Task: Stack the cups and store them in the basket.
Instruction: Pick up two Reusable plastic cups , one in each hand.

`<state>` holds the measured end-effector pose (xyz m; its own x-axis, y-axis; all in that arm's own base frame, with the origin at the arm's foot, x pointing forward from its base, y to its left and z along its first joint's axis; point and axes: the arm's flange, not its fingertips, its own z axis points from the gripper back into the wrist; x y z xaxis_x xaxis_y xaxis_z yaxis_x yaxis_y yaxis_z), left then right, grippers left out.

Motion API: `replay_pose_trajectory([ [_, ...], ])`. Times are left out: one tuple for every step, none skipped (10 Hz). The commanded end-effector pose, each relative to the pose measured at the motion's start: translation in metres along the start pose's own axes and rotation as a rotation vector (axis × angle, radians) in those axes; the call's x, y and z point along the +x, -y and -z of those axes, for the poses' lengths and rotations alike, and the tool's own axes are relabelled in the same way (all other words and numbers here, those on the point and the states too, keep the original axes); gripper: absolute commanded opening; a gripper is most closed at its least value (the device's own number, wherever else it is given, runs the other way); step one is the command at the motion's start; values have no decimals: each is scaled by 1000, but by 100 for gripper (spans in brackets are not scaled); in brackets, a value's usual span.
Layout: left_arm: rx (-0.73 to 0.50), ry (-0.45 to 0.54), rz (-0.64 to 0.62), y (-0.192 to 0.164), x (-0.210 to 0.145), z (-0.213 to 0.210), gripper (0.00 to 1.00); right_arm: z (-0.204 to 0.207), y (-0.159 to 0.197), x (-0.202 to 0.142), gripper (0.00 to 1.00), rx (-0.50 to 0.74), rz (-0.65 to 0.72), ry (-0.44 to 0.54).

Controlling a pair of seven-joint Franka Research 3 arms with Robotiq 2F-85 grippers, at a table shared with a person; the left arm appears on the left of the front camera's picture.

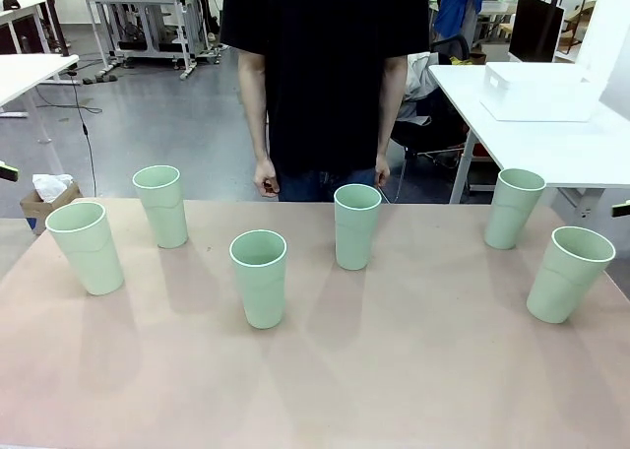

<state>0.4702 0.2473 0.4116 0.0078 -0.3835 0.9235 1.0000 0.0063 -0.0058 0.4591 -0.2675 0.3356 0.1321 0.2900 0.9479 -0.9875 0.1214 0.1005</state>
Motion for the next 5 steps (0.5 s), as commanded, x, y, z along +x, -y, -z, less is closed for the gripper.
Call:
replay_pose_trajectory([
  [4, -4, 6, 1, 5, -2, 100, -1, 5, 7, 100, 7, 20, -16],
  [0, 0, 0, 0, 0, 0, 100, 0, 0, 0, 100, 0, 0, 0],
  [16, 26, -53, -21, -12, -2, 100, 8, 4, -12, 100, 5, -32, 4],
  [-9, 61, -76, -36, -26, -5, 100, 14, 3, -22, 100, 22, -66, 29],
  [-14, 100, -70, -45, -38, -10, 100, 20, 1, -30, 100, 39, -100, 48],
])
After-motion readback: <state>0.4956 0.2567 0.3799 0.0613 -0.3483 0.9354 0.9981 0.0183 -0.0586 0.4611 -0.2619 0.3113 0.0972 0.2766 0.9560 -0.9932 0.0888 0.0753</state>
